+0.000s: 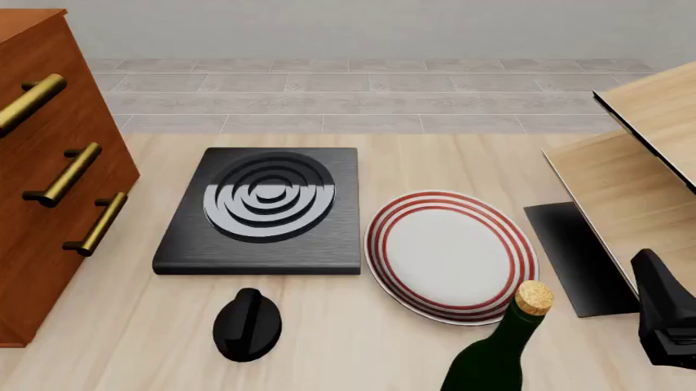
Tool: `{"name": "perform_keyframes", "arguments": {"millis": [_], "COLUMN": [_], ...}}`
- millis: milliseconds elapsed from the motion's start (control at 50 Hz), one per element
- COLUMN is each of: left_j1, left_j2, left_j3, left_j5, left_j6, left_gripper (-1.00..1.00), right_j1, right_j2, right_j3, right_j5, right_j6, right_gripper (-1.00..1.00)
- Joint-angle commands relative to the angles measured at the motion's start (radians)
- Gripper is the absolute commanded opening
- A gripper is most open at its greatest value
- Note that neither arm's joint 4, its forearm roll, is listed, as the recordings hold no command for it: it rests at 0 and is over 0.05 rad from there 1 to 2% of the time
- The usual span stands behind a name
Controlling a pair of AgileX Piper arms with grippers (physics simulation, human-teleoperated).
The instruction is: Put the bowl on the top of the cabinet.
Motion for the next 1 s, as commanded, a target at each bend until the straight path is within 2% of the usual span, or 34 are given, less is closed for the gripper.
{"name": "perform_keyframes", "arguments": {"millis": [20, 460, 540, 560, 660, 680, 1000], "left_j1": [0.01, 0.049, 0.034, 0.061, 0.064, 0.042, 0.044], "left_j2": [0.027, 0.107, 0.099, 0.116, 0.118, 0.112, 0.082], "left_j3": [-0.007, -0.005, 0.006, -0.002, 0.004, 0.011, 0.022], "left_j5": [-0.015, -0.044, -0.047, -0.043, -0.05, -0.043, -0.043], "left_j6": [0.016, 0.049, 0.092, 0.105, 0.138, 0.143, 0.149], "left_gripper": [-1.0, -1.0, -1.0, -1.0, -1.0, 1.0, 1.0], "right_j1": [0.0, 0.0, 0.0, 0.0, 0.0, 0.0, 0.0], "right_j2": [0.0, 0.0, 0.0, 0.001, 0.0, 0.0, 0.0], "right_j3": [0.0, 0.0, 0.0, 0.0, 0.0, 0.0, 0.0], "right_j5": [0.0, 0.0, 0.0, 0.0, 0.0, 0.0, 0.0], "right_j6": [0.0, 0.0, 0.0, 0.0, 0.0, 0.0, 0.0], "right_gripper": [1.0, 1.0, 1.0, 1.0, 1.0, 1.0, 1.0]}}
